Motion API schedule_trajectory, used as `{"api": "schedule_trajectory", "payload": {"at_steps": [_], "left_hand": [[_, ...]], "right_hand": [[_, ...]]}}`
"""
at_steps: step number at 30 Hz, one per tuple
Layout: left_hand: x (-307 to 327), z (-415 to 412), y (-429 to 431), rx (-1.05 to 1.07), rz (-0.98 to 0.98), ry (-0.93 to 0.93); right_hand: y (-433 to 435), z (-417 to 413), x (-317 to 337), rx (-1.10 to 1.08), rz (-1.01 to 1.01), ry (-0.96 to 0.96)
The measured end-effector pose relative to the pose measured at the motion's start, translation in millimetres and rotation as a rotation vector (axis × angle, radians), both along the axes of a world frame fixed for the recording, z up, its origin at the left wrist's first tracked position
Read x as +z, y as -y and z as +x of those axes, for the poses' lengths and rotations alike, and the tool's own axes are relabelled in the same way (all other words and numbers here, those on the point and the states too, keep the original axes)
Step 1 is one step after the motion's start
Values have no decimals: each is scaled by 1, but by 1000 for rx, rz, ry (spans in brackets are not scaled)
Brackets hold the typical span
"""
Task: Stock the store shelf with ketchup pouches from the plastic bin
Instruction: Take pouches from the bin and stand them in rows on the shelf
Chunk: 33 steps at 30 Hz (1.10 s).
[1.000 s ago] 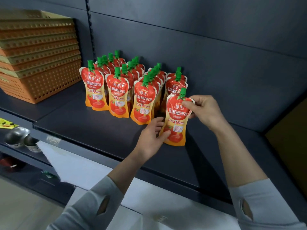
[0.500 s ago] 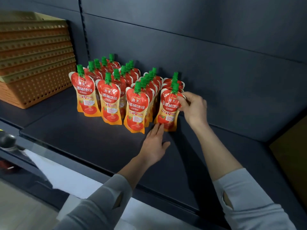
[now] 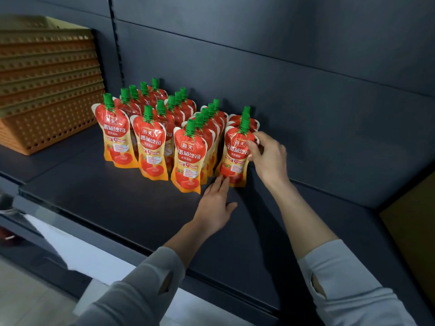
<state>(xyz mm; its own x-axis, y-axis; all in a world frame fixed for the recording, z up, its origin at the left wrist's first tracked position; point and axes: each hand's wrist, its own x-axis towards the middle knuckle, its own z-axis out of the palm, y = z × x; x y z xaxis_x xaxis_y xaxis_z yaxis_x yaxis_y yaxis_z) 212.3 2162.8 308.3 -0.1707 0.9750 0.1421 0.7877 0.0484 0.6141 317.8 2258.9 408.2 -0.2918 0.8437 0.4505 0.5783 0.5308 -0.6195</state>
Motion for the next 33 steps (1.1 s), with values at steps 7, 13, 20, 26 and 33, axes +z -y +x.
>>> {"api": "schedule_trajectory", "payload": {"at_steps": [7,13,20,26,33], "left_hand": [[10,-16,40,-64,49,79],[9,-58,132,34,255,143],[-29,-131,292,381,247,263],[-124,-181,451,774,95,326],[-245,-185,585,1156,-198,580]], "right_hand": [[30,13,-9,-88,167,84],[112,-1,-51,-58,290,67],[254,-87,-121,210,227,52],[384,-171,-214,545,60,117],[483,-259,-324,949,-417,605]]}}
